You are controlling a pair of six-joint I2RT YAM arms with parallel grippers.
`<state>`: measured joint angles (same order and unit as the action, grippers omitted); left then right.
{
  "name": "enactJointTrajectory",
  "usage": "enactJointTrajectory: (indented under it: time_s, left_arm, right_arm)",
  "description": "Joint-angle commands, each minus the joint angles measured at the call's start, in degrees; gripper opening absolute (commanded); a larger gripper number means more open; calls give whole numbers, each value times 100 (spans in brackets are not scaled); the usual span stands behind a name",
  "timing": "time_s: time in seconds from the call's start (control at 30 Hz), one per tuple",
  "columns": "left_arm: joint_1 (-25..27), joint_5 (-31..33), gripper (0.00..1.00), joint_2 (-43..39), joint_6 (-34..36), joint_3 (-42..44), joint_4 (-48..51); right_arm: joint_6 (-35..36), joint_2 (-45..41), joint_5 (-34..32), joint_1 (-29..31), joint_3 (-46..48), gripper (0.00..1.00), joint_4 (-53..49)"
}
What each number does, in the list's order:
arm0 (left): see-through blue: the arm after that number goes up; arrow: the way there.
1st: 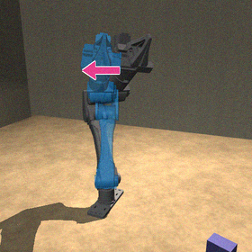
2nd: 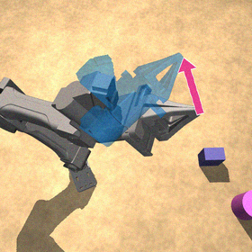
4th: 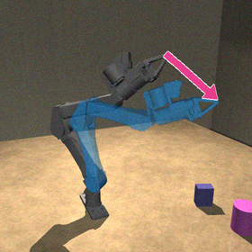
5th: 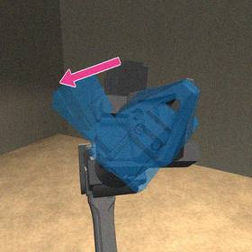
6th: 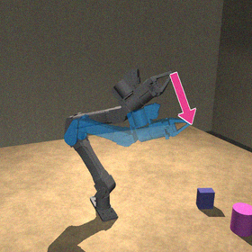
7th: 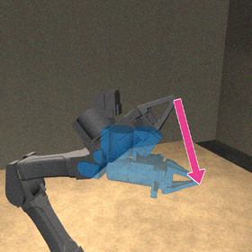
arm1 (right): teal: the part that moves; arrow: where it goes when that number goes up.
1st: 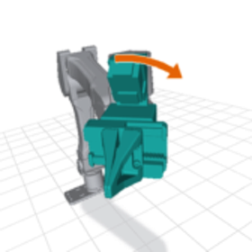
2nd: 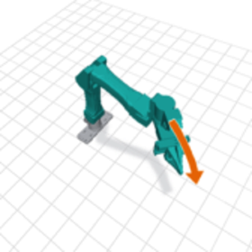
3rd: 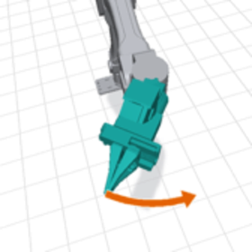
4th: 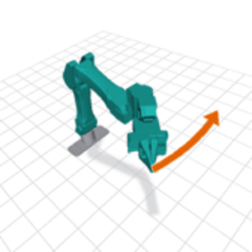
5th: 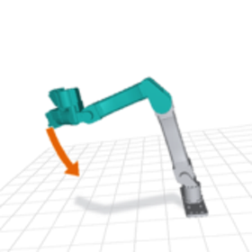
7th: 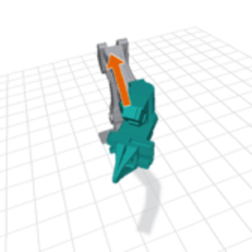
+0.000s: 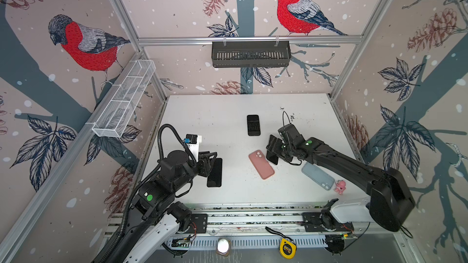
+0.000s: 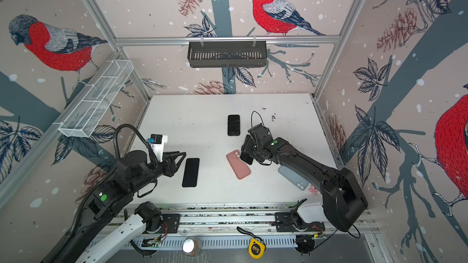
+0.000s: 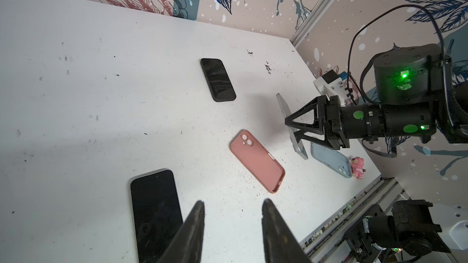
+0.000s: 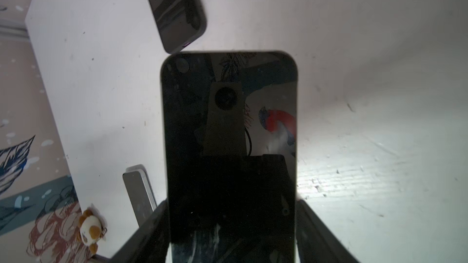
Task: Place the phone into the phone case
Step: 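Carry the black phone over the pink case and lower it onto the case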
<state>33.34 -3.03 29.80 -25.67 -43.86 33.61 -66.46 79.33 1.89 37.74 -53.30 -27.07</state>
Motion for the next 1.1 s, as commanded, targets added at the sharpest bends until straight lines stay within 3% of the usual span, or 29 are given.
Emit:
enactJointTrajectory:
  time_s: [0.0,0.37,0.8,0.9,1.07]
  left_arm:
    - [-15,41,39,4,-62,-7,-12]
    - [-16,27,37,0,-61,-2,-16]
    - [-21,-7,36,-87,-51,-1,-31]
    - [-21,3,36,-132,-43,6,-38]
    - [-21,-9,36,-176,-52,0,-38]
  right_arm:
    - [-947,155,-422,99,-90,67,-428]
    - [-1600,1778,-191,581,-1238,67,-1516]
    - [-2368,2449,-151,1014,-1837,66,-1737]
    - [-2425,2559,-132,1024,-1912,69,-1721]
    - [-2372,2718,-120,1057,-1991,84,-1682]
